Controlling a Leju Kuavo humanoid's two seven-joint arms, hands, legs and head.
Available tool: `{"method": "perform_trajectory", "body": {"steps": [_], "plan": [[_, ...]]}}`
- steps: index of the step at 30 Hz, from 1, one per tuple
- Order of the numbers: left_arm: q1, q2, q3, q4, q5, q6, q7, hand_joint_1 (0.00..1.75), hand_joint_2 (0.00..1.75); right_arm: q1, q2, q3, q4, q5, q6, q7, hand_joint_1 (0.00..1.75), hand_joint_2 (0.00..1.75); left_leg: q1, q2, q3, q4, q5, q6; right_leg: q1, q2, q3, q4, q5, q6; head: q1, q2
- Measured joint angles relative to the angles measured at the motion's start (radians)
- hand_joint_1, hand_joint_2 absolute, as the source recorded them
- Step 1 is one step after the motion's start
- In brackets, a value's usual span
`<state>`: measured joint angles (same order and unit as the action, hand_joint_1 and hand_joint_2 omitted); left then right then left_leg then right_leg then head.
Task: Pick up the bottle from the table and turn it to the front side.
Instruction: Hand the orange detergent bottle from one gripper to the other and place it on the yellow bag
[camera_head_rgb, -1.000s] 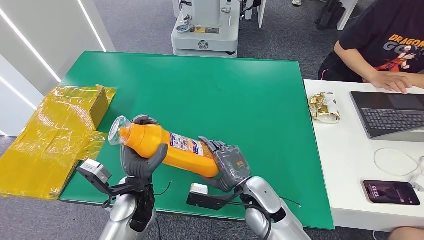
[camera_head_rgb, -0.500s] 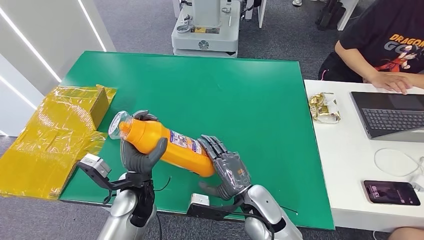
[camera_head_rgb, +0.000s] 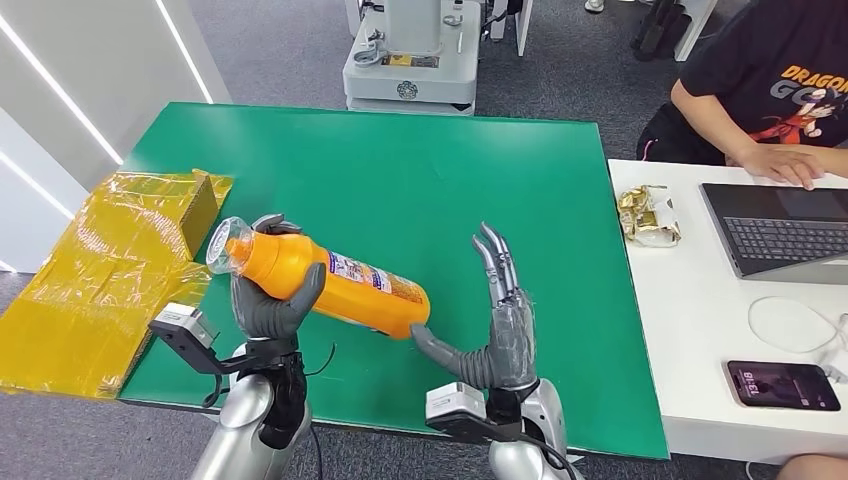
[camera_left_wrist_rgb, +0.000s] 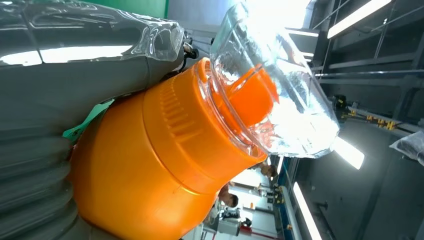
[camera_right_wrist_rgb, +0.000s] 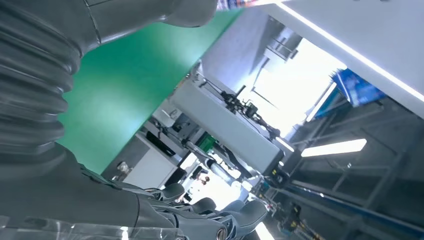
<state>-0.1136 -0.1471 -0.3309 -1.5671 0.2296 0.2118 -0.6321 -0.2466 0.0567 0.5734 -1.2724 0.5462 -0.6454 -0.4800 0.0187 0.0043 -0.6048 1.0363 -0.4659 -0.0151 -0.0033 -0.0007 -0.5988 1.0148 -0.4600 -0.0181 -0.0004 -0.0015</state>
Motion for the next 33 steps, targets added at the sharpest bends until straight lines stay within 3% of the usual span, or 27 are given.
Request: {"method": "perform_trajectory", "body": {"steps": [9,16,21,26,33], "plan": [[0.031,0.054,0.008,-0.013,-0.086,0.141,-0.037,1.75,1.75,-0.003,0.012,0.023,-0.009,-0.180,-0.047,-0.115,0.00,1.75,0.000,0.000,0.000,-0.001,0.000,0.000,0.000,0.000,0.000,0.000,0.000,0.000,0.000,0.000],[0.055,0.141,0.065,-0.031,-0.388,0.289,0.000,1.75,1.75,0.020,0.015,0.025,-0.049,-0.162,-0.047,-0.111,0.00,1.75,0.000,0.000,0.000,-0.001,0.000,0.000,0.000,0.000,0.000,0.000,0.000,0.000,0.000,0.000],[0.059,0.213,0.113,-0.035,-0.618,0.352,0.088,1.75,1.75,0.045,0.015,0.025,-0.092,-0.147,-0.047,-0.093,0.00,1.75,0.001,0.000,0.000,-0.001,0.000,0.000,0.000,0.000,0.000,0.000,0.000,0.000,0.000,0.000],[0.056,0.271,0.157,-0.037,-0.726,0.343,0.155,1.75,1.75,0.066,0.015,0.024,-0.129,-0.139,-0.047,-0.085,0.00,1.75,0.001,0.000,0.000,-0.001,0.000,0.000,0.000,0.000,0.000,0.000,0.000,0.000,0.000,0.000],[0.000,0.408,0.178,-0.018,-1.002,0.205,0.319,1.75,1.75,0.108,0.014,0.014,-0.199,-0.111,-0.047,-0.061,0.00,1.75,0.001,0.001,0.001,-0.001,0.000,0.000,0.001,0.001,-0.001,0.001,0.000,-0.001,0.000,0.000]]}}
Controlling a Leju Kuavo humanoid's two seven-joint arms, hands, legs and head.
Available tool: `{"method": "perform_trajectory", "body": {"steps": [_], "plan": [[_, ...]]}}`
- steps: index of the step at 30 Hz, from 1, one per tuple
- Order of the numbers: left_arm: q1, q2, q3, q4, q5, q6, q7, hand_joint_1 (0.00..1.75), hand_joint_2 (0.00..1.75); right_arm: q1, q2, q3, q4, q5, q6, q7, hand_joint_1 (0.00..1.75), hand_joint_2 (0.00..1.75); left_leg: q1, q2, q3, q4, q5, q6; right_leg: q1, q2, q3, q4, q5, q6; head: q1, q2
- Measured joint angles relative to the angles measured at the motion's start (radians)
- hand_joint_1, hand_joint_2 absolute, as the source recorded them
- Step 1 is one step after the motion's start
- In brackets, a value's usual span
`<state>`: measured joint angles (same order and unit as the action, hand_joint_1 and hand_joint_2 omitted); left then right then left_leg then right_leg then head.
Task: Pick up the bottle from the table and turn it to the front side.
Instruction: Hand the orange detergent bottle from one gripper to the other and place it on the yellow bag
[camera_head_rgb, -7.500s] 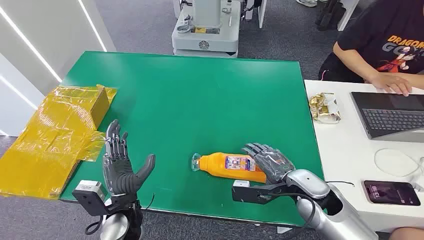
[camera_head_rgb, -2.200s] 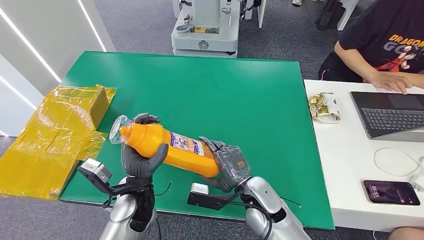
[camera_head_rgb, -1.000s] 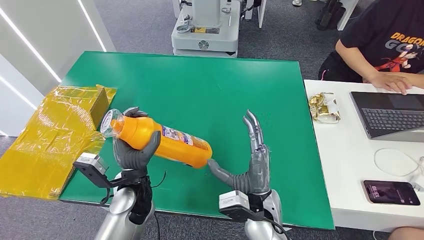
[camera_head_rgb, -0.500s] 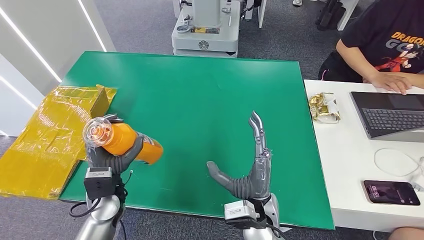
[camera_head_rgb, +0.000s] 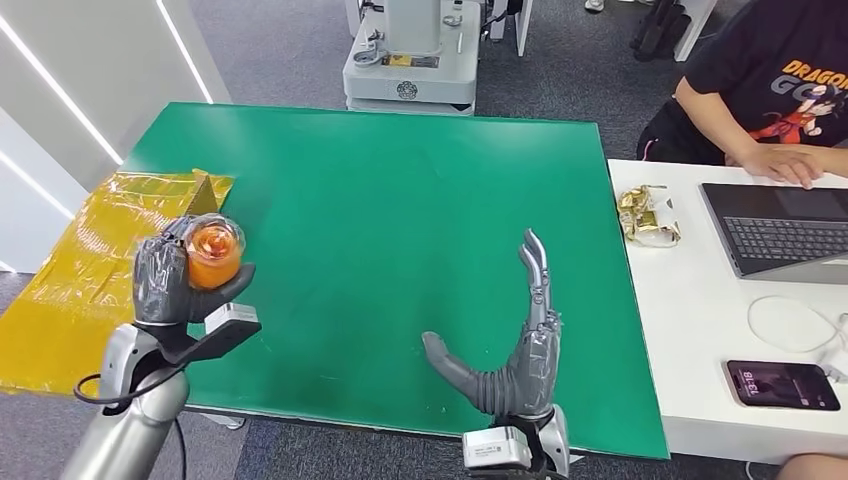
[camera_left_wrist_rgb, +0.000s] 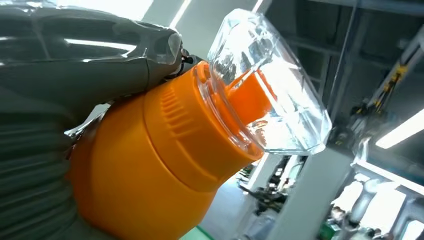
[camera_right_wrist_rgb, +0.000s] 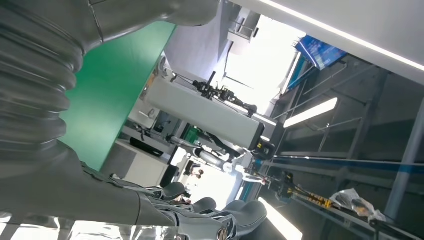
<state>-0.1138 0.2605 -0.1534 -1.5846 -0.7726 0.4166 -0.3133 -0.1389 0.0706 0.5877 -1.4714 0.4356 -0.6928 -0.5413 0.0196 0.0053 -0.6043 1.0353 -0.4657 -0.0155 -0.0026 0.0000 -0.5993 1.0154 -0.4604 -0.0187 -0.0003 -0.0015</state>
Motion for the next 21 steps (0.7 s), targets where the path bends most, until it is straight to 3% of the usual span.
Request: {"method": "perform_trajectory", "body": {"steps": [8,21], "plan": [[-0.097,0.087,0.002,0.124,-0.277,-0.062,0.104,1.75,1.75,0.015,0.000,-0.001,-0.049,0.009,0.000,0.017,0.00,1.75,0.000,0.000,0.000,0.000,0.000,0.000,0.000,0.001,0.000,0.000,0.000,0.000,0.000,0.000],[-0.292,0.118,-0.108,0.433,-0.591,-0.128,0.161,1.75,1.75,0.016,-0.002,-0.001,-0.094,-0.017,0.001,0.025,0.00,1.75,0.000,0.000,0.000,0.000,0.000,-0.001,0.000,0.001,0.000,0.000,0.000,0.000,0.000,0.000]]}}
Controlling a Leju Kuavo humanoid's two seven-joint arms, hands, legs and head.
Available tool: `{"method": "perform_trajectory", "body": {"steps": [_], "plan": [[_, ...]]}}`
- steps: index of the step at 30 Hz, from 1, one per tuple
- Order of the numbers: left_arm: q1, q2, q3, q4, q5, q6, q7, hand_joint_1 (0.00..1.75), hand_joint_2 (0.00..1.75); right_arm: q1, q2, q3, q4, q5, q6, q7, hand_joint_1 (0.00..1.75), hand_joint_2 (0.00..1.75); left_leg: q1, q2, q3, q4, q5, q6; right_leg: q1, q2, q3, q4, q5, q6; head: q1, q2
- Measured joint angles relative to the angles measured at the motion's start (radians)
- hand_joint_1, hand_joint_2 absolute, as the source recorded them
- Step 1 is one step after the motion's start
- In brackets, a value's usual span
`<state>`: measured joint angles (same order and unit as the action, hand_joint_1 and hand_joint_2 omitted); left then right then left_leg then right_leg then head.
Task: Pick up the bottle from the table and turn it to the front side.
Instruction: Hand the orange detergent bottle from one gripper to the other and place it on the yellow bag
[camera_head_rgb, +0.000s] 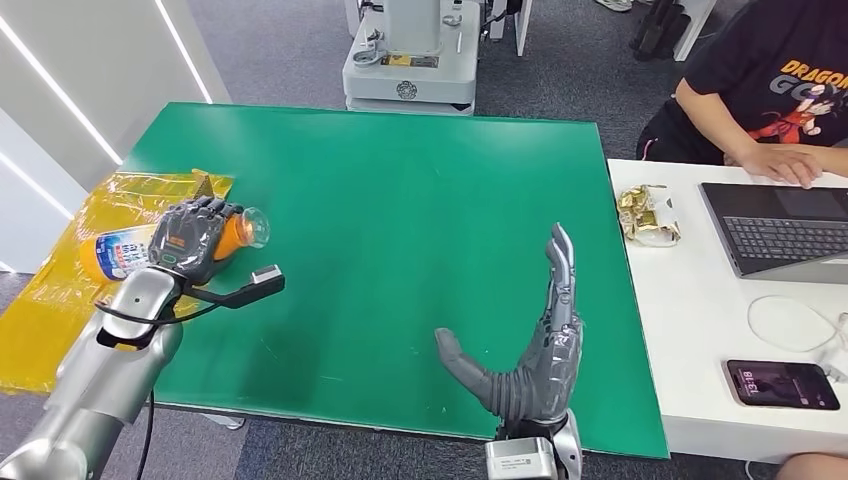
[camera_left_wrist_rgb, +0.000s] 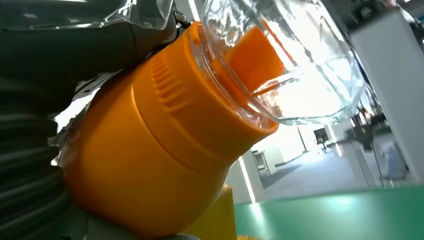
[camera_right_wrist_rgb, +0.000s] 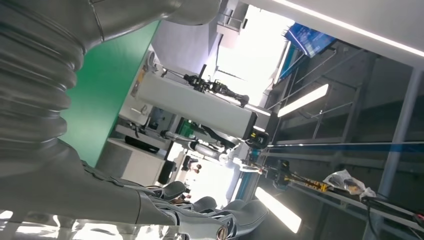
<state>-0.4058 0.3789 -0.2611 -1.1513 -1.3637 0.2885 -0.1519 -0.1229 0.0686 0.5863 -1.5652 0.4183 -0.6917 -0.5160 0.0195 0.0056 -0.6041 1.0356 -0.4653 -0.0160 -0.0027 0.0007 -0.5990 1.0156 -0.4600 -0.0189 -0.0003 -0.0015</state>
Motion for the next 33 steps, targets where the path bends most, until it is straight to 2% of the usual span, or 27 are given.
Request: {"method": "perform_trajectory", "body": {"steps": [5,13,22,26,33], "plan": [[-0.043,0.001,-0.041,0.127,-0.040,-0.010,-0.003,1.75,1.75,-0.008,-0.005,0.000,0.000,-0.018,0.000,-0.008,0.00,1.75,0.000,0.000,0.000,0.000,0.000,0.000,0.000,0.001,0.000,0.000,0.000,0.000,0.000,0.000],[-0.068,0.017,-0.068,0.290,-0.044,-0.040,-0.027,1.75,1.75,-0.043,-0.009,0.013,0.021,-0.060,0.003,-0.021,0.00,1.75,0.000,0.001,0.000,0.000,0.000,0.000,0.000,0.002,-0.001,0.000,0.000,0.000,0.000,0.000],[-0.077,0.040,-0.080,0.382,-0.046,-0.057,-0.036,1.75,1.75,-0.068,-0.009,0.029,0.047,-0.076,0.004,-0.025,0.00,1.75,0.000,0.001,0.000,0.000,0.000,0.000,0.000,0.001,0.000,0.000,0.000,0.000,0.000,0.000],[-0.086,0.048,-0.084,0.404,-0.046,-0.056,-0.036,0.03,1.75,-0.077,-0.009,0.033,0.056,-0.081,0.004,-0.026,0.00,1.75,0.000,0.000,0.000,0.000,0.000,0.000,0.000,0.001,0.000,0.000,0.000,0.000,0.000,0.000],[-0.089,0.051,-0.086,0.423,-0.046,-0.035,-0.026,0.00,1.75,-0.091,-0.009,0.039,0.075,-0.092,0.012,-0.030,0.00,1.75,0.000,0.000,0.000,0.000,0.000,-0.001,0.000,0.001,0.000,0.001,0.000,0.000,0.000,0.000]]}}
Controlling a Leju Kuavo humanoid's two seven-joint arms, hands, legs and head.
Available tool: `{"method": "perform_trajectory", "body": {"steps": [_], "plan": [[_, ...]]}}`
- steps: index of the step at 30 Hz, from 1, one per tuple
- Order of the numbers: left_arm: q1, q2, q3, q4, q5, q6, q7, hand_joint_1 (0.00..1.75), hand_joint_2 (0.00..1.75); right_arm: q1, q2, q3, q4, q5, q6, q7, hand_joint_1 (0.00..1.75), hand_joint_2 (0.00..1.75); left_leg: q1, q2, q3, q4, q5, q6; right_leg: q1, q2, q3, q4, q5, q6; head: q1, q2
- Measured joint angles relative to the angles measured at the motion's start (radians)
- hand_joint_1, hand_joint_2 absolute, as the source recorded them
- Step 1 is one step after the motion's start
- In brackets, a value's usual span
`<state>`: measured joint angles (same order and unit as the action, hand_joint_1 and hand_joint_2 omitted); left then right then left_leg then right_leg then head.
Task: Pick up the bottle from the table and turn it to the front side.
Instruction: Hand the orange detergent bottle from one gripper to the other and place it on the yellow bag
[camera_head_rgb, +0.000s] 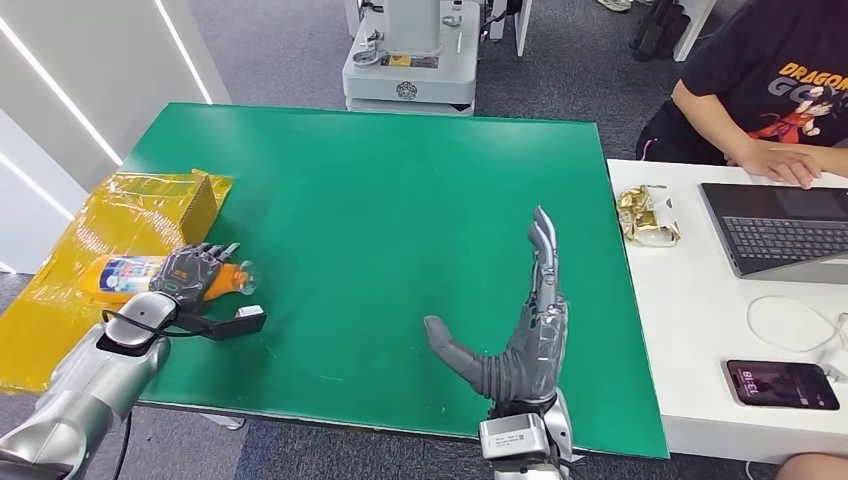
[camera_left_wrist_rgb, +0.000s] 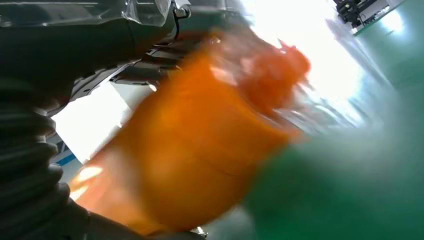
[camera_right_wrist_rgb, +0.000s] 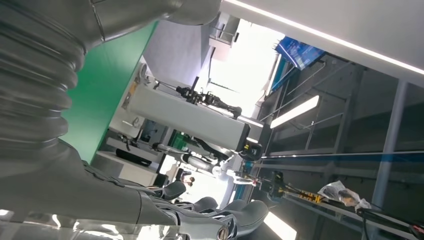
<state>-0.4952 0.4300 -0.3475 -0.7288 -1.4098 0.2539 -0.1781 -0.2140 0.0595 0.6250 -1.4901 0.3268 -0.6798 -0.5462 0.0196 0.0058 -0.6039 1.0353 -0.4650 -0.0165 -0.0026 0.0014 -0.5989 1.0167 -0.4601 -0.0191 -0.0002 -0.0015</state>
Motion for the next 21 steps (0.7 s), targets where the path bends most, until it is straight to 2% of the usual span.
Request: {"method": "perform_trajectory", "body": {"steps": [15,21], "plan": [[0.009,0.015,-0.006,0.003,-0.027,0.020,0.015,0.00,1.75,-0.027,0.000,0.004,0.040,-0.054,0.021,-0.024,0.00,1.75,0.000,0.000,0.000,0.000,0.000,0.000,0.000,0.000,0.000,0.000,0.000,0.000,0.000,0.000],[0.037,0.026,-0.003,-0.001,-0.012,0.091,0.031,0.00,1.75,-0.029,0.000,0.007,0.047,-0.055,0.010,-0.032,0.00,1.75,0.000,0.000,0.000,0.000,0.000,0.000,0.000,0.000,0.000,0.000,0.000,0.000,0.000,0.000]]}}
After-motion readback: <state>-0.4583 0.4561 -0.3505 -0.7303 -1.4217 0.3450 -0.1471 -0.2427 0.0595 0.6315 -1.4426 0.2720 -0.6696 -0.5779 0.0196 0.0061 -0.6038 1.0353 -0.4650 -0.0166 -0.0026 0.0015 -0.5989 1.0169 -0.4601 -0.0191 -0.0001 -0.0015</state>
